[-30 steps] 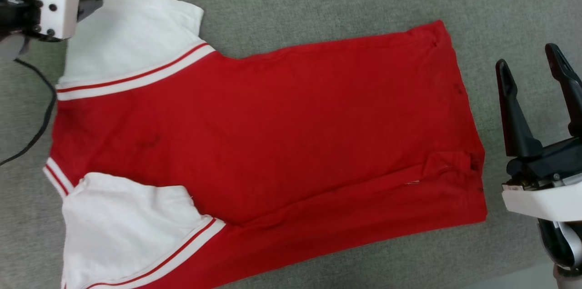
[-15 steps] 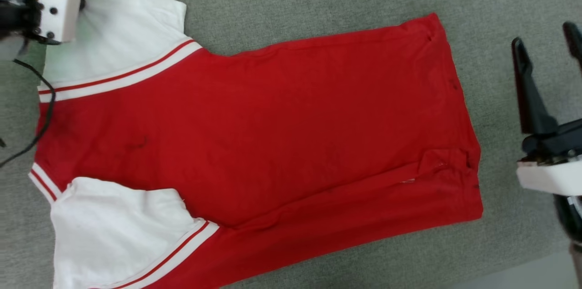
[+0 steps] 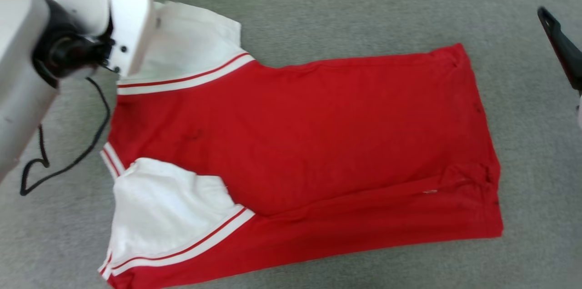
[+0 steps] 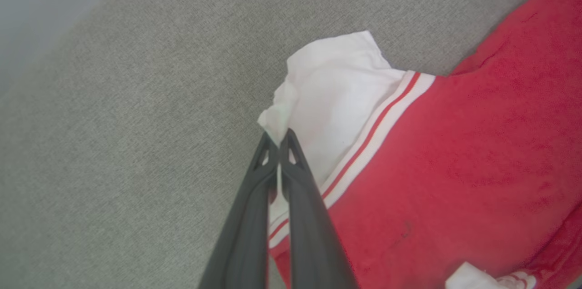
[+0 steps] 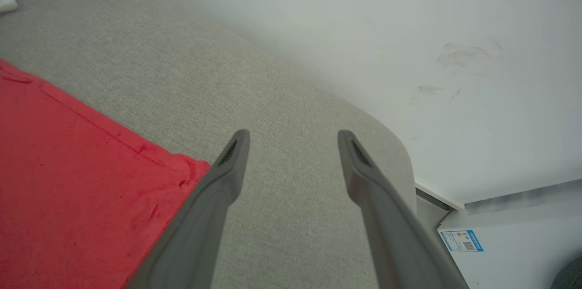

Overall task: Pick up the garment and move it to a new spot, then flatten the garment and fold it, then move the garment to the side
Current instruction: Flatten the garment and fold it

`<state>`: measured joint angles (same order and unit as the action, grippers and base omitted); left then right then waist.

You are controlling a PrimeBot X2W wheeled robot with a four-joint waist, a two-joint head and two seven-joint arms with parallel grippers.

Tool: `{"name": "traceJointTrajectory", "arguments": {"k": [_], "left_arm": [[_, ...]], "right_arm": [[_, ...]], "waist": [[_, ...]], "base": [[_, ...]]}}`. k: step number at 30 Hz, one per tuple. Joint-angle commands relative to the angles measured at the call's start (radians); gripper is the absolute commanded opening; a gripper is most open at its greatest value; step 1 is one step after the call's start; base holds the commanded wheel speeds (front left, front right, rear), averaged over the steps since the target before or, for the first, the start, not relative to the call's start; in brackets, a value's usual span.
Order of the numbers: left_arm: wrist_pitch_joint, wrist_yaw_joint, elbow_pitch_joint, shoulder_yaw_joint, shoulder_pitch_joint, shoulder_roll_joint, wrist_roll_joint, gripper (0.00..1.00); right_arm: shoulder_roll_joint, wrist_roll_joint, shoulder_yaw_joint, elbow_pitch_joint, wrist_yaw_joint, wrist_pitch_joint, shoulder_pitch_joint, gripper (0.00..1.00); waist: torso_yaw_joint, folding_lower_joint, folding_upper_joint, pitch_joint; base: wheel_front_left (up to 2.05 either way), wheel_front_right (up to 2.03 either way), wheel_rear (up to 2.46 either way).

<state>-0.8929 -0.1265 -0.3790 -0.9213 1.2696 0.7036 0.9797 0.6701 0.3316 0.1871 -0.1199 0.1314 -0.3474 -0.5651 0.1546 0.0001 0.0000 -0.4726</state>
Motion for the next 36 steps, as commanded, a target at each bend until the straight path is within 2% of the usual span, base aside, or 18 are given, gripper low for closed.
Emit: {"name": "traceJointTrajectory", "arguments": {"k": [1, 7, 9, 13, 16, 21, 26, 27, 28, 29, 36], "left_arm": [[0.011, -0.002, 0.02, -0.008, -0.02, -0.01, 0.005, 0.0], [0.028, -0.003, 0.08, -0.025, -0.015, -0.022, 0.009, 0.0], [0.036, -0.003, 0.096, -0.029, -0.008, -0.029, 0.008, 0.0], [0.052, -0.003, 0.118, -0.028, 0.004, -0.046, 0.012, 0.0], [0.064, -0.003, 0.121, -0.023, 0.008, -0.057, 0.015, 0.0], [0.081, -0.003, 0.128, -0.023, 0.022, -0.07, 0.011, 0.0], [0.098, -0.003, 0.129, -0.029, 0.014, -0.078, 0.01, 0.0], [0.098, -0.003, 0.128, -0.032, 0.007, -0.077, 0.011, 0.0], [0.101, -0.003, 0.127, -0.035, 0.001, -0.075, 0.011, 0.0], [0.104, -0.003, 0.125, -0.037, -0.003, -0.075, 0.013, 0.0], [0.145, -0.004, 0.12, -0.035, -0.045, -0.063, 0.032, 0.0]], "right_arm": [[0.053, 0.057, 0.045, 0.026, -0.001, -0.089, -0.037, 1.0], [0.18, 0.307, 0.223, 0.085, -0.001, -0.412, -0.166, 1.0], [0.197, 0.371, 0.277, 0.11, -0.001, -0.502, -0.205, 1.0], [0.191, 0.456, 0.341, 0.185, -0.001, -0.624, -0.284, 1.0], [0.175, 0.471, 0.383, 0.235, -0.001, -0.66, -0.319, 1.0], [0.136, 0.464, 0.445, 0.336, -0.001, -0.637, -0.331, 1.0], [0.093, 0.494, 0.55, 0.415, -0.001, -0.61, -0.282, 1.0], [0.087, 0.495, 0.564, 0.418, -0.001, -0.595, -0.286, 0.82], [0.084, 0.503, 0.566, 0.429, -0.001, -0.578, -0.292, 0.14], [0.082, 0.511, 0.566, 0.437, -0.001, -0.56, -0.301, 0.0], [0.126, 0.524, 0.572, 0.444, -0.001, -0.395, -0.351, 0.0]], "waist": [[-0.034, -0.0001, 0.0, 0.018], [-0.084, -0.0001, 0.0, 0.013], [-0.101, -0.0001, 0.0, 0.005], [-0.137, -0.0001, 0.0, -0.017], [-0.159, -0.0001, 0.0, -0.036], [-0.186, -0.0001, 0.0, -0.065], [-0.198, -0.0001, 0.0, -0.071], [-0.196, -0.0001, 0.0, -0.068], [-0.193, -0.0001, 0.0, -0.063], [-0.192, -0.0001, 0.0, -0.056], [-0.184, -0.0001, 0.0, 0.02]], "base": [[0.0, 0.0, 0.0], [0.0, 0.0, 0.0], [0.0, 0.0, 0.0], [0.0, 0.0, 0.0], [0.0, 0.0, 0.0], [0.0, 0.0, 0.0], [0.0, 0.0, 0.0], [0.0, 0.0, 0.0], [0.0, 0.0, 0.0], [0.0, 0.0, 0.0], [0.0, 0.0, 0.0]]}}
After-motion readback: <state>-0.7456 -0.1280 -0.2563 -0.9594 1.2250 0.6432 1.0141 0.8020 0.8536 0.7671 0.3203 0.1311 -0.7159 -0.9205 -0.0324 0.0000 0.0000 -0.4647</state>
